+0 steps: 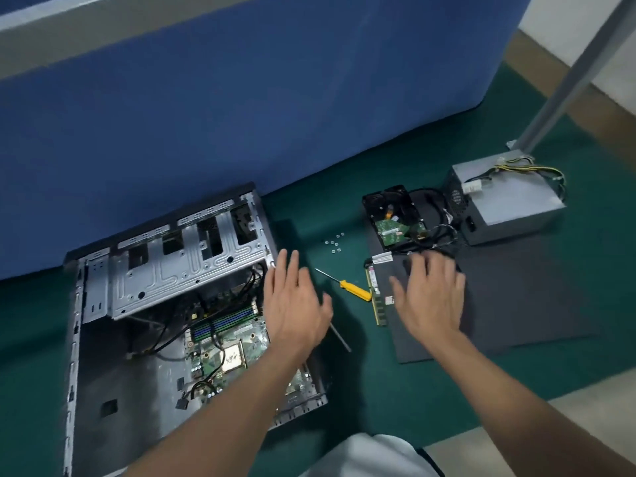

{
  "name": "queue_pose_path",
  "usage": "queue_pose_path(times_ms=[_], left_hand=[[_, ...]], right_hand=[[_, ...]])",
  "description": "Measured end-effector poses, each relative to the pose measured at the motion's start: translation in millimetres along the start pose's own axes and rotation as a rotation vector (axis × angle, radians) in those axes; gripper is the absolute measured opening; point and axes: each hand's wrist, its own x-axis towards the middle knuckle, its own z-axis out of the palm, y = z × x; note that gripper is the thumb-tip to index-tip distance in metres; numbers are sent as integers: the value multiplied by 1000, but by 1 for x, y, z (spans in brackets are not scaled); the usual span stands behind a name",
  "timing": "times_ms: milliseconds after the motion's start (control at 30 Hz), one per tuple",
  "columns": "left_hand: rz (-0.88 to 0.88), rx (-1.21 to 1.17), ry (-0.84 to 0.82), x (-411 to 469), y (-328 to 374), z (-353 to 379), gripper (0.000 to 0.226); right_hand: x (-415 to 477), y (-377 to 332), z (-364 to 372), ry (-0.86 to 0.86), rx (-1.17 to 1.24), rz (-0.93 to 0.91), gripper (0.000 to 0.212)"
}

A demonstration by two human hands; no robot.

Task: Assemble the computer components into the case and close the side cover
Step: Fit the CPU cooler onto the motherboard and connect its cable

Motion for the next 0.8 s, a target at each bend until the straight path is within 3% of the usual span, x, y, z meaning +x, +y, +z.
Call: queue_pose_path(times_ms=[100, 167, 333, 500, 700, 800], left_hand=[[4, -8, -7, 0, 1, -2, 54], [11, -2, -6, 0, 1, -3, 50], [53, -28, -1, -2, -3, -4, 40], [85, -98, 26, -1, -7, -1, 38], [149, -286, 71, -1, -24, 2, 43], [208, -264, 42, -4, -41, 0, 57]], right_hand=[[14, 17, 5, -241, -59, 230, 83], [18, 25, 10, -393, -58, 327, 94], [21, 30, -1, -400, 34, 321, 97], [19, 13, -40, -390, 497, 409, 101], [27, -38, -79, -433, 1358, 616, 98], [34, -64, -92, -509, 1675, 536, 73]])
